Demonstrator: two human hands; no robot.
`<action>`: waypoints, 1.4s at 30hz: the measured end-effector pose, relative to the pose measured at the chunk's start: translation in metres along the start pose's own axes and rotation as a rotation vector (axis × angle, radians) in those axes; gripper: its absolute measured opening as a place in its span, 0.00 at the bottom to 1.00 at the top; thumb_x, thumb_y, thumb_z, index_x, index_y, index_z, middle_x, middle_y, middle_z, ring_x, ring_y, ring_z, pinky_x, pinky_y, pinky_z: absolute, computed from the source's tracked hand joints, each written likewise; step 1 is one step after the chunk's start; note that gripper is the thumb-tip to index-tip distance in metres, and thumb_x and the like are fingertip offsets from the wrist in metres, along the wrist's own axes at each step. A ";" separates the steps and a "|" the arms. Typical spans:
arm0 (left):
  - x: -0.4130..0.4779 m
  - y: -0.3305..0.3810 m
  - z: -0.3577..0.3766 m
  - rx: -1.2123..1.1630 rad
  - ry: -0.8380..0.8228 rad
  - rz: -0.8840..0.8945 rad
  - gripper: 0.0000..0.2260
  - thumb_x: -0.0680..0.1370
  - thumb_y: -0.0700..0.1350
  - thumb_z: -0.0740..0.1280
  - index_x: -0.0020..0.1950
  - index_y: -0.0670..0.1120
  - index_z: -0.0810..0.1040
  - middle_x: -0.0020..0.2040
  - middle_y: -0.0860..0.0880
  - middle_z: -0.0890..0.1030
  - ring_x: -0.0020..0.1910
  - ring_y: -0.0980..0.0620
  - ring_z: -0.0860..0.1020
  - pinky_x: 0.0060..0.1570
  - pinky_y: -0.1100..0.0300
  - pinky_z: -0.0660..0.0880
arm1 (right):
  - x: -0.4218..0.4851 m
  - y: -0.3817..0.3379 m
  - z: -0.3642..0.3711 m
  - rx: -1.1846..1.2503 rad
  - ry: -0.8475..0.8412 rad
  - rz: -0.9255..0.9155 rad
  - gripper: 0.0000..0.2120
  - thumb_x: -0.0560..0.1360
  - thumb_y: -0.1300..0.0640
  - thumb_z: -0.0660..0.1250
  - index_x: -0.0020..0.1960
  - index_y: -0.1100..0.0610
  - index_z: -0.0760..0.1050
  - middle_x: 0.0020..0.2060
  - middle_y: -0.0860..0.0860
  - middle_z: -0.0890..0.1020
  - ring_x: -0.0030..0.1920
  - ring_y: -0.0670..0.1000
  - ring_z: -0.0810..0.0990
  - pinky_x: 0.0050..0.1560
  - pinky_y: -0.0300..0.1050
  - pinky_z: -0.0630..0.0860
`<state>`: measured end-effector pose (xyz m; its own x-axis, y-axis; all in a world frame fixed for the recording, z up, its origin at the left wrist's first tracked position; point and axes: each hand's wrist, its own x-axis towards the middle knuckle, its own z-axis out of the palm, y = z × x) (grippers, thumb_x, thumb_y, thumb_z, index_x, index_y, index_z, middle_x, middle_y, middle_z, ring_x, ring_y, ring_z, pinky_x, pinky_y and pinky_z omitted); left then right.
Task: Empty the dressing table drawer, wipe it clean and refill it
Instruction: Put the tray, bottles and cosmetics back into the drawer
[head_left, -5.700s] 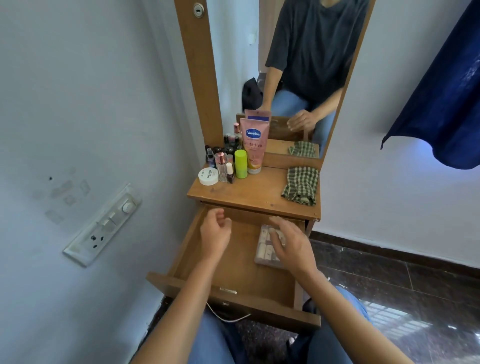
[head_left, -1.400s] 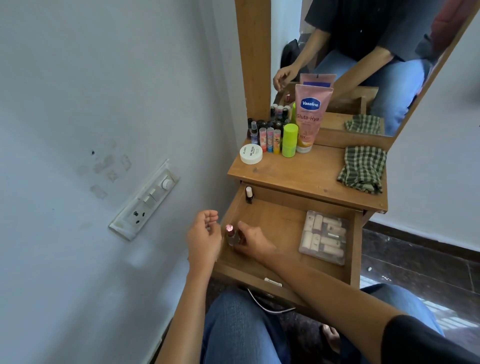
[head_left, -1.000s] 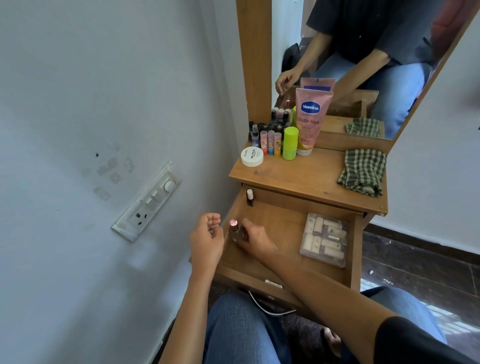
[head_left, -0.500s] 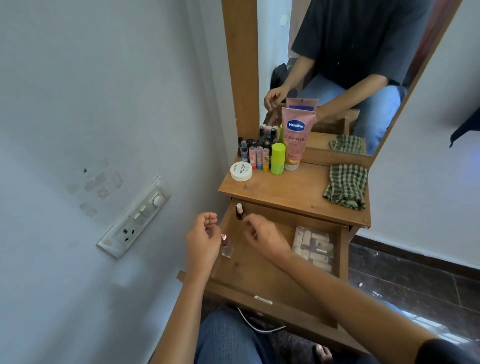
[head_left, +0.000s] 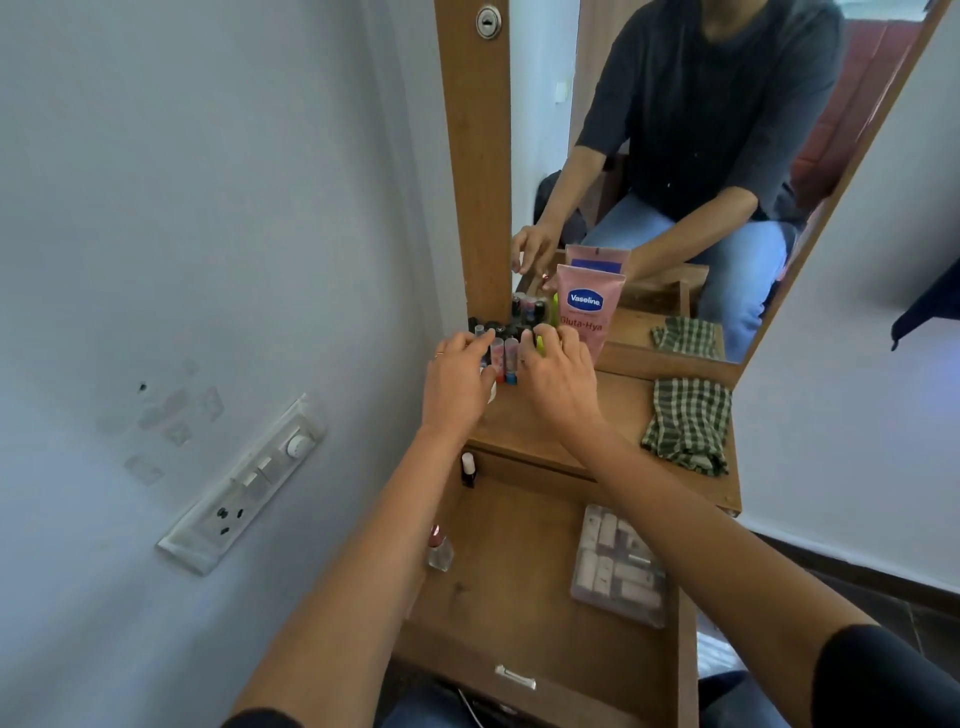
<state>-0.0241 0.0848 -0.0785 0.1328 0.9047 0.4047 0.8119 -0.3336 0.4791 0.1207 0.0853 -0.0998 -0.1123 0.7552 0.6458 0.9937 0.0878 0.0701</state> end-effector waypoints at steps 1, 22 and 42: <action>0.004 -0.001 0.003 0.034 -0.004 0.005 0.21 0.78 0.43 0.66 0.71 0.47 0.69 0.61 0.46 0.75 0.61 0.46 0.70 0.62 0.52 0.71 | 0.000 0.000 0.003 -0.012 -0.008 -0.001 0.16 0.71 0.56 0.69 0.58 0.58 0.76 0.51 0.54 0.79 0.50 0.56 0.75 0.42 0.47 0.74; 0.012 -0.001 0.025 0.020 0.099 -0.036 0.04 0.77 0.46 0.65 0.50 0.47 0.76 0.48 0.50 0.81 0.51 0.47 0.74 0.49 0.53 0.68 | -0.009 -0.001 -0.007 0.184 0.034 0.000 0.15 0.76 0.52 0.55 0.44 0.58 0.78 0.48 0.54 0.79 0.53 0.57 0.75 0.48 0.50 0.74; -0.146 -0.006 -0.076 -0.278 -0.277 0.008 0.07 0.77 0.46 0.67 0.55 0.49 0.78 0.49 0.55 0.78 0.45 0.62 0.78 0.44 0.70 0.73 | -0.139 -0.025 -0.101 0.932 -0.545 -0.003 0.06 0.76 0.56 0.65 0.49 0.54 0.68 0.42 0.48 0.79 0.40 0.46 0.78 0.40 0.39 0.74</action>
<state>-0.0918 -0.0660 -0.0811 0.3184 0.9262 0.2018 0.6299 -0.3658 0.6852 0.1114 -0.0878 -0.1146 -0.3305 0.9212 0.2052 0.6248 0.3765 -0.6840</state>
